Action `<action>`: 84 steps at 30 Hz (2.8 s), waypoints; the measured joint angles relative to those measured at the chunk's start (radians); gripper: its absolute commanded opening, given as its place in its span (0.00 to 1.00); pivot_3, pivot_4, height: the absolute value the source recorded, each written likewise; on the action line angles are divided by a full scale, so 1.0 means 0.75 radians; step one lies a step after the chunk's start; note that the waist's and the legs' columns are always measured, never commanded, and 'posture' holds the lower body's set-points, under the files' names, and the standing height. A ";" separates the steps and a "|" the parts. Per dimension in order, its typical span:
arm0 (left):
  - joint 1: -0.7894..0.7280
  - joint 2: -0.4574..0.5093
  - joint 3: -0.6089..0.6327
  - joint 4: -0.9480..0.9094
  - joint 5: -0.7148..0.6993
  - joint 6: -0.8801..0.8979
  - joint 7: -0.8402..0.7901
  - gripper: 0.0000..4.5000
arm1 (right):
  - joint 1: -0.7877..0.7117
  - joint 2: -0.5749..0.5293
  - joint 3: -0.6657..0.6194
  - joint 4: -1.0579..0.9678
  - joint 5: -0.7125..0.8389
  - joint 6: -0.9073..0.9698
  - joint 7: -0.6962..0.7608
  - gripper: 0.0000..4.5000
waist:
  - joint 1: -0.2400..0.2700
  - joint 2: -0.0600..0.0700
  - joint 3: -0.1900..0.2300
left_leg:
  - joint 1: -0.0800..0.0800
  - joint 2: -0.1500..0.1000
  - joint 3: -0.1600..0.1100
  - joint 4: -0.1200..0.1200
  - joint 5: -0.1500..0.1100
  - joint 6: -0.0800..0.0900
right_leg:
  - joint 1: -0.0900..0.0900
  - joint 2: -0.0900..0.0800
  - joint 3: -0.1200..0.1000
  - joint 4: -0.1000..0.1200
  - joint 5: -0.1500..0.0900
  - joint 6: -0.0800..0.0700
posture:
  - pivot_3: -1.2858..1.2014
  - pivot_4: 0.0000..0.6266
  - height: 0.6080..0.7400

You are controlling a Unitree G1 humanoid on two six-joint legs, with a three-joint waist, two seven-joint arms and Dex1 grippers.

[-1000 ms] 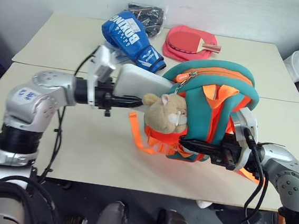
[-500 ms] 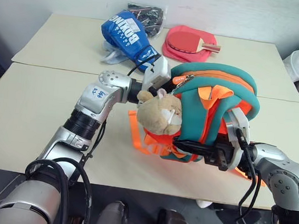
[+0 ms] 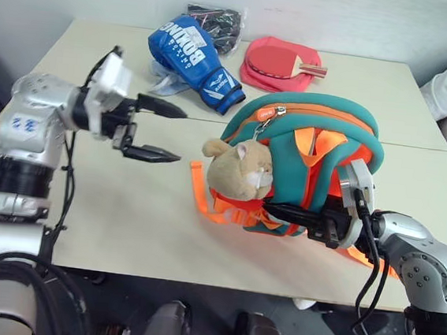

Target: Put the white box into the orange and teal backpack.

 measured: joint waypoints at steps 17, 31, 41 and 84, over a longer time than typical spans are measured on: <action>0.303 -0.317 -0.049 -0.781 -0.057 0.008 0.506 0.91 | -0.022 0.055 0.058 0.078 -0.115 -0.060 -0.008 0.00 | 0.016 0.000 0.000 | 0.004 0.001 0.003 -0.002 0.001 -0.002 | 0.002 0.002 0.004 -0.002 0.001 0.002 | 0.52 0.24 1.00; 0.268 -0.278 -0.063 -0.603 0.050 -0.179 0.502 0.11 | -0.026 0.088 0.058 0.068 -0.124 -0.061 -0.063 0.00 | 0.016 0.000 0.000 | 0.004 0.002 0.002 -0.002 0.001 -0.002 | 0.002 0.002 0.003 -0.001 0.001 0.002 | 0.52 0.24 1.00; 0.021 -0.144 0.133 -0.319 -0.142 0.099 0.524 0.08 | 0.004 0.091 0.049 0.014 -0.109 -0.065 -0.110 0.00 | 0.014 0.000 0.000 | 0.004 0.001 0.003 -0.002 0.001 -0.002 | 0.001 0.002 0.002 -0.001 0.001 0.002 | 0.52 0.24 1.00; 0.921 0.069 0.327 -0.270 0.084 -0.119 0.447 1.00 | 0.452 -0.119 -0.245 0.107 -0.497 -0.688 0.045 0.91 | -0.004 0.005 0.002 | 0.009 0.003 0.006 -0.007 -0.007 -0.003 | 0.003 -0.003 0.006 -0.009 0.001 0.002 | 0.52 0.24 1.00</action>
